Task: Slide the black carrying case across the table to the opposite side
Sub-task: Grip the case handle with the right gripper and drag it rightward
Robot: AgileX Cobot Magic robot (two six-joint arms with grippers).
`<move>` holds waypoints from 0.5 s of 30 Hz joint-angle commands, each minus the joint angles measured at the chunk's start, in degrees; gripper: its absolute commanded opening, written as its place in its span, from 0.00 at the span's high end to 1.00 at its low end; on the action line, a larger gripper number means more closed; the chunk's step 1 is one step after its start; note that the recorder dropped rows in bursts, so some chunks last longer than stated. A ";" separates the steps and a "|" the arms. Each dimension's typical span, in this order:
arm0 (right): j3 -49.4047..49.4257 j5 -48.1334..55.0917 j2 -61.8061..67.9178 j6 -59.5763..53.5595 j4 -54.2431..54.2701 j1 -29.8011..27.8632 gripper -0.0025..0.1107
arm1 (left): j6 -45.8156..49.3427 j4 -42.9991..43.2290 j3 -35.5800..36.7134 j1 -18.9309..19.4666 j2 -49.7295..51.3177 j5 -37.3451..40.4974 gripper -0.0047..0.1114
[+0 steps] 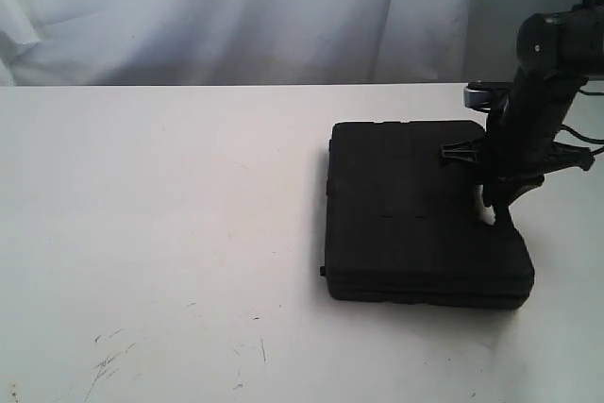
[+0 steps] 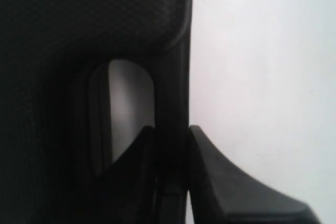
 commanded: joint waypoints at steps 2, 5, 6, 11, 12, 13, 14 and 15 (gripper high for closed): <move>-0.03 0.32 -1.46 -2.50 -2.82 -2.19 0.98 | 0.06 -0.32 0.27 0.04 -0.28 -0.53 0.96; -0.03 -0.06 -1.46 -4.25 -3.45 -3.09 0.98 | 0.06 -0.32 0.27 0.04 -0.28 -0.53 0.96; -0.03 -0.40 -1.46 -4.80 -3.95 -3.91 0.98 | 0.06 -0.32 0.27 0.04 -0.28 -0.53 0.96; -0.03 -1.50 -1.46 -9.00 -3.98 -6.08 0.98 | -0.05 -0.32 0.27 0.04 -0.28 -0.53 0.96; -0.03 -1.50 -1.46 -9.40 -3.99 -6.08 0.98 | -0.05 -0.32 0.27 0.04 -0.28 -0.53 0.96; -0.03 -1.60 -1.46 -10.45 -3.38 -6.08 0.98 | -0.05 -0.32 0.27 0.04 -0.28 -0.53 0.96; -0.03 -1.60 -1.46 -10.84 -2.94 -6.08 0.98 | -0.05 -0.32 0.27 0.04 -0.28 -0.53 0.96; -0.03 -1.60 -1.46 -10.84 -2.78 -6.08 0.98 | -0.05 -0.32 0.27 0.04 -0.28 -0.53 0.96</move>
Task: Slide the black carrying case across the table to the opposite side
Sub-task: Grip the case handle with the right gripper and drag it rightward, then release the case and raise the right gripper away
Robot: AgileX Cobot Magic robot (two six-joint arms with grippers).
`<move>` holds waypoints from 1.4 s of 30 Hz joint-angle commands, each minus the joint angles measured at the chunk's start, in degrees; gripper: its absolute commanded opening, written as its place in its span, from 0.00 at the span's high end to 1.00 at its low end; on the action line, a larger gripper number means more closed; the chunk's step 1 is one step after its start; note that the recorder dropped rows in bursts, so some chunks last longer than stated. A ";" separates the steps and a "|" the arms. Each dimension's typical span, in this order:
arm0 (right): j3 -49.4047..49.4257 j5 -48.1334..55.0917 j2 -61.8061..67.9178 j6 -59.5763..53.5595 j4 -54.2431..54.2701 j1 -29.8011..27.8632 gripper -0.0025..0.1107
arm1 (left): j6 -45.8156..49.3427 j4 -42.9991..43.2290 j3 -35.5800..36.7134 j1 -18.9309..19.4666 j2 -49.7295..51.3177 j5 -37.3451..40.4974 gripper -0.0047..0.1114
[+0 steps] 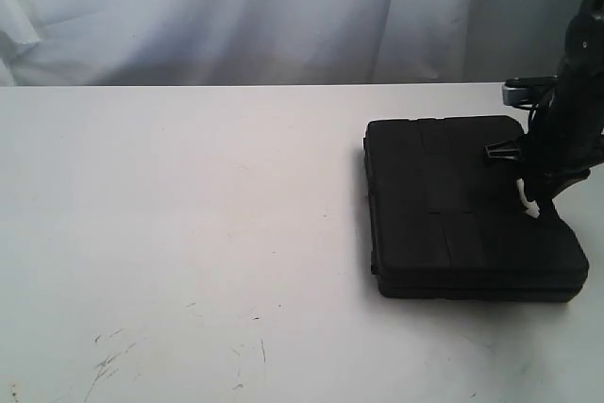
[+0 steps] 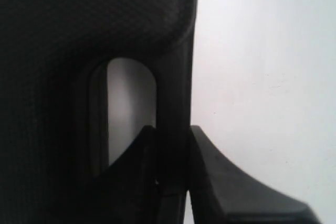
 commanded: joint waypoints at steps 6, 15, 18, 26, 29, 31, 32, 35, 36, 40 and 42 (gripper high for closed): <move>-0.03 -0.38 -1.46 -1.57 0.73 -0.32 0.98 | 0.07 -0.32 0.27 0.04 -0.28 -0.53 0.96; -0.03 -0.14 -1.46 0.60 1.19 -0.32 0.83 | -0.05 -0.32 0.27 0.04 -0.28 -0.53 0.96; -0.03 -0.49 -1.60 0.72 1.09 -0.32 0.72 | -0.05 -0.32 0.27 0.04 -0.28 -0.53 0.96; -1.19 0.06 -4.92 2.90 1.48 -0.60 0.59 | 0.04 -0.32 0.27 0.04 -0.28 -0.53 0.96; -1.80 0.51 -8.11 3.04 4.04 -0.60 0.59 | 0.04 -0.32 0.27 0.04 -0.28 -0.53 0.96; -1.80 0.51 -10.66 2.76 6.25 -0.60 0.60 | 0.04 -0.32 0.27 0.04 -0.28 -0.53 0.96; -1.80 0.51 -12.13 1.66 7.75 -0.60 0.62 | 0.04 -0.32 0.27 0.04 -0.28 -0.53 0.96; -1.80 1.24 -16.28 1.06 11.57 -0.60 0.69 | 0.04 -0.32 0.27 0.04 -0.28 -0.53 0.96; -1.80 1.86 -17.76 0.58 12.47 -0.60 0.73 | 0.04 -0.32 0.27 0.04 -0.28 -0.53 0.96; -1.24 3.65 -23.63 -1.18 14.26 -0.60 0.91 | -0.10 -0.32 0.27 0.04 -0.28 -0.53 0.96; 0.07 3.12 -27.21 -1.96 15.69 -0.60 0.98 | -0.10 -0.32 0.27 0.04 -0.28 -0.53 0.96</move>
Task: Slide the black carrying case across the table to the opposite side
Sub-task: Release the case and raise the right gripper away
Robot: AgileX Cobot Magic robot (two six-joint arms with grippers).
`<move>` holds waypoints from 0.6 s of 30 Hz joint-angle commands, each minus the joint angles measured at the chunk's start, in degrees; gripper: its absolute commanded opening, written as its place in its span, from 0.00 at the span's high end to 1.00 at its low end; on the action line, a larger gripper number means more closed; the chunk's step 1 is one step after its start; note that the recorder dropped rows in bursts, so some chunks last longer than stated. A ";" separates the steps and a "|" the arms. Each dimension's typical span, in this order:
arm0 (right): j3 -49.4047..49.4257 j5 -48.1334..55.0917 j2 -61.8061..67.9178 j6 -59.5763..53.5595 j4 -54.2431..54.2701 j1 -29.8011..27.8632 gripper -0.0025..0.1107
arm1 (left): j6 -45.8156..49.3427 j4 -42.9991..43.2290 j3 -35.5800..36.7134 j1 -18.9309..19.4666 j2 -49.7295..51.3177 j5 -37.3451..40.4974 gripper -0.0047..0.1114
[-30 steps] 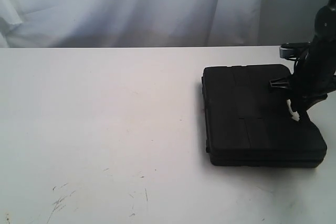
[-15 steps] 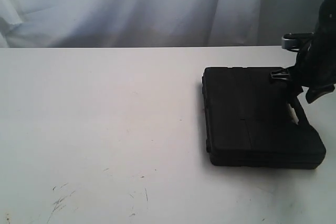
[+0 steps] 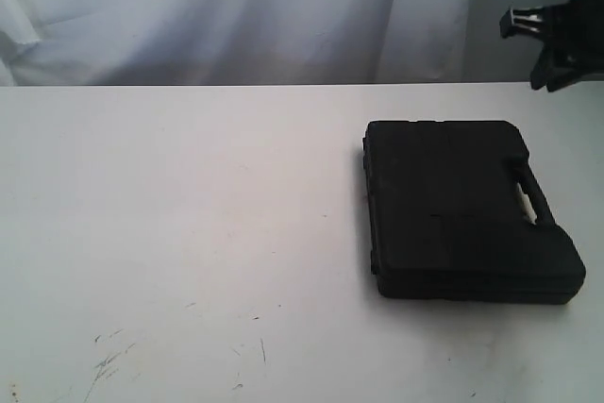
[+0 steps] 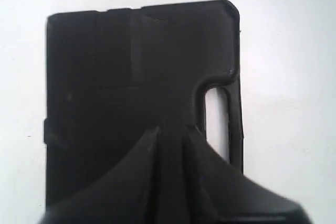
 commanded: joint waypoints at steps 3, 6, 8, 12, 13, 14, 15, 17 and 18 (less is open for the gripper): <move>5.49 -2.14 -11.75 -3.95 5.95 -0.46 0.98 | -0.10 -0.32 0.27 0.04 -0.28 -0.53 0.96; 10.98 -6.68 -18.72 -5.51 9.30 0.45 0.98 | -0.10 -0.32 0.27 0.04 -0.28 -0.53 0.96; 15.43 -10.67 -23.77 -7.60 11.64 1.57 0.98 | -0.10 -0.32 0.27 0.04 -0.28 -0.53 0.96; 23.85 -17.55 -33.31 -7.79 12.73 4.38 0.98 | 0.04 -0.32 0.27 0.04 -0.28 -0.53 0.96; 26.30 -18.94 -35.52 -7.79 12.73 5.05 0.98 | 0.04 -0.32 0.27 0.04 -0.28 -0.53 0.96; 29.28 -21.06 -38.71 -7.79 12.87 5.92 0.98 | 0.04 -0.32 0.27 0.04 -0.28 -0.53 0.96; 31.20 -22.31 -40.89 -7.79 12.87 6.39 0.98 | 0.04 -0.32 0.27 0.04 -0.28 -0.53 0.96; 35.21 -24.03 -45.85 -7.79 12.87 6.99 0.98 | 0.04 -0.32 0.27 0.04 -0.28 -0.53 0.96; 36.42 -23.92 -48.08 -7.68 12.87 6.99 0.98 | 0.04 -0.32 0.27 0.04 -0.28 -0.53 0.96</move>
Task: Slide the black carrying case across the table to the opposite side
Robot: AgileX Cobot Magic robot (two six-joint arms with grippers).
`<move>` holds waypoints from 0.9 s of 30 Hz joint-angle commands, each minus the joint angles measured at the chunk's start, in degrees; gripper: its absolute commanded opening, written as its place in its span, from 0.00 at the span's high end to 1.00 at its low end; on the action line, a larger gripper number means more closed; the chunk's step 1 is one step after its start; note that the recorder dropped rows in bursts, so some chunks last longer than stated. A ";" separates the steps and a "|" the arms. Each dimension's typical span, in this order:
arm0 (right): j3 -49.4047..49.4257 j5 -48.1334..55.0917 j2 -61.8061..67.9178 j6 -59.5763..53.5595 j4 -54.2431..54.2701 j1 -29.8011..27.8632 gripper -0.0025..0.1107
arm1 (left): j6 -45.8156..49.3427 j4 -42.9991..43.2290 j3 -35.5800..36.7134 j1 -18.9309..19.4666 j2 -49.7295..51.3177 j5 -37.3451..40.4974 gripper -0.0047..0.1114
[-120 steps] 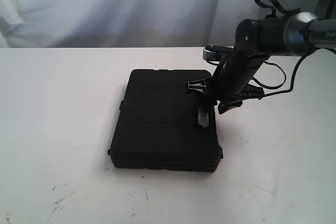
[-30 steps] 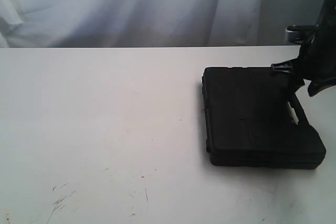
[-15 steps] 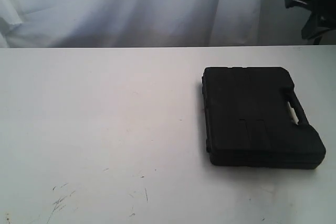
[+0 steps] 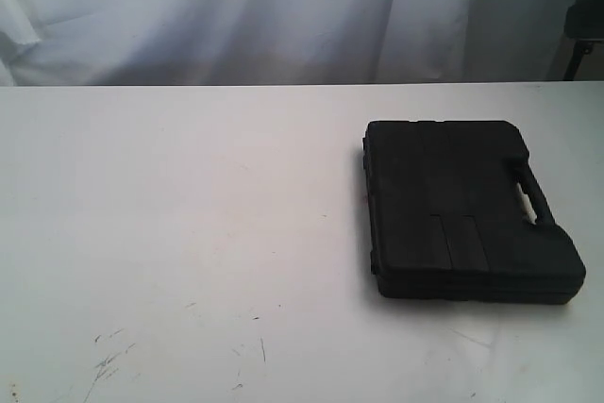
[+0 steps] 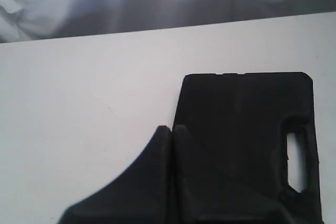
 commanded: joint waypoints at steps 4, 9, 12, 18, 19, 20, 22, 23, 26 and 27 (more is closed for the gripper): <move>9.59 -2.18 -15.06 -0.22 0.28 0.83 0.98 | -0.06 -0.32 0.27 0.04 -0.28 -0.53 0.96; 9.62 -2.05 -21.84 -0.62 0.14 0.83 0.98 | -0.06 -0.32 0.27 0.04 -0.28 -0.53 0.96; 9.62 -2.70 -25.19 -1.08 -0.81 0.83 0.98 | -0.06 -0.32 0.27 0.04 -0.28 -0.53 0.96; 9.71 -2.59 -30.75 -1.10 -5.60 0.60 0.98 | 0.06 -0.32 0.27 0.04 -0.28 -0.53 0.96; 9.86 -2.59 -31.55 -1.10 -5.73 0.10 0.98 | 0.06 -0.32 0.27 0.04 -0.28 -0.53 0.96; 10.25 -2.59 -32.37 -0.98 -5.73 -0.61 0.98 | 0.06 -0.32 0.27 0.04 -0.28 -0.53 0.96; 11.73 -3.32 -33.86 -0.84 -5.73 -2.29 0.98 | 0.06 -0.32 0.27 0.04 -0.28 -0.53 0.96; 13.09 -4.32 -34.71 -0.84 -5.73 -3.35 0.98 | 0.06 -0.32 0.27 0.04 -0.28 -0.53 0.96; 19.09 -8.54 -37.53 -0.84 -5.73 -6.44 0.98 | 0.06 -0.32 0.27 0.04 -0.28 -0.53 0.96; 21.51 -10.36 -38.76 -0.84 -5.73 -7.44 0.98 | 0.06 -0.32 0.27 0.04 -0.28 -0.53 0.96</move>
